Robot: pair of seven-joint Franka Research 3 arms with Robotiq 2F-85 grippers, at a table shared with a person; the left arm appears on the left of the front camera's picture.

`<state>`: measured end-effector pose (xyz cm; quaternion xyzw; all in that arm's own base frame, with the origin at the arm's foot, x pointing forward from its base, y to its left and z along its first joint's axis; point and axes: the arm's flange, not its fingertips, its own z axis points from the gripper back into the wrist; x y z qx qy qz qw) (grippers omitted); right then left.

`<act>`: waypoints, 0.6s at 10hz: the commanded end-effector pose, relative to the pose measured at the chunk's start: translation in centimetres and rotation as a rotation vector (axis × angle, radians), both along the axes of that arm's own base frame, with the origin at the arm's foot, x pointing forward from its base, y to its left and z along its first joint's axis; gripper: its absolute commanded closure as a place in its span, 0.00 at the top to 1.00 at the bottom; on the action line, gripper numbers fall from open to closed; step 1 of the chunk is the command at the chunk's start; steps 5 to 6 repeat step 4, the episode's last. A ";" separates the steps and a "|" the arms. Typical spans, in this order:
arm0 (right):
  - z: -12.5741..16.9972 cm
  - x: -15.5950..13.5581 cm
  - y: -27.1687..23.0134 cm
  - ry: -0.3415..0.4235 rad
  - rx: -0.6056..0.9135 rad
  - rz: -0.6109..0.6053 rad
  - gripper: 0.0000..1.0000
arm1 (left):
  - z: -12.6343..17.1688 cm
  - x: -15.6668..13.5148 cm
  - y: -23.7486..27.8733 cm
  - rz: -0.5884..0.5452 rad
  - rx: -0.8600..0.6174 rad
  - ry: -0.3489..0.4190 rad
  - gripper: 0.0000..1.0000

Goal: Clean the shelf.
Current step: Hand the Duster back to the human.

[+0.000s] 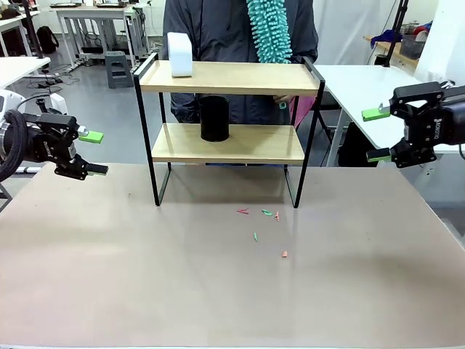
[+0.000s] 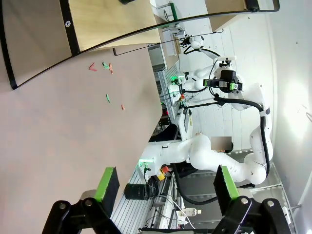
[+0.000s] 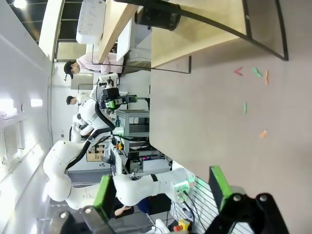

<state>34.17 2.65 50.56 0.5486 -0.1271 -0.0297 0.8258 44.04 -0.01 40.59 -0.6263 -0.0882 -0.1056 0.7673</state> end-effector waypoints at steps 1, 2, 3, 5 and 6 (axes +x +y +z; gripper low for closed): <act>0.1 -0.1 0.0 0.018 0.001 0.004 1.00 | 0.2 -0.1 0.0 -0.010 -0.010 -0.008 1.00; 0.1 -0.1 0.0 0.018 0.001 0.004 1.00 | 0.2 -0.1 0.0 -0.010 -0.010 -0.008 1.00; 0.1 -0.1 0.0 0.018 0.001 0.004 1.00 | 0.2 -0.1 0.0 -0.010 -0.010 -0.008 1.00; 0.1 -0.1 0.0 0.018 0.001 0.004 1.00 | 0.2 -0.1 0.0 -0.010 -0.010 -0.008 1.00; 0.1 -0.1 0.0 0.018 0.001 0.004 1.00 | 0.2 -0.1 0.0 -0.010 -0.010 -0.008 1.00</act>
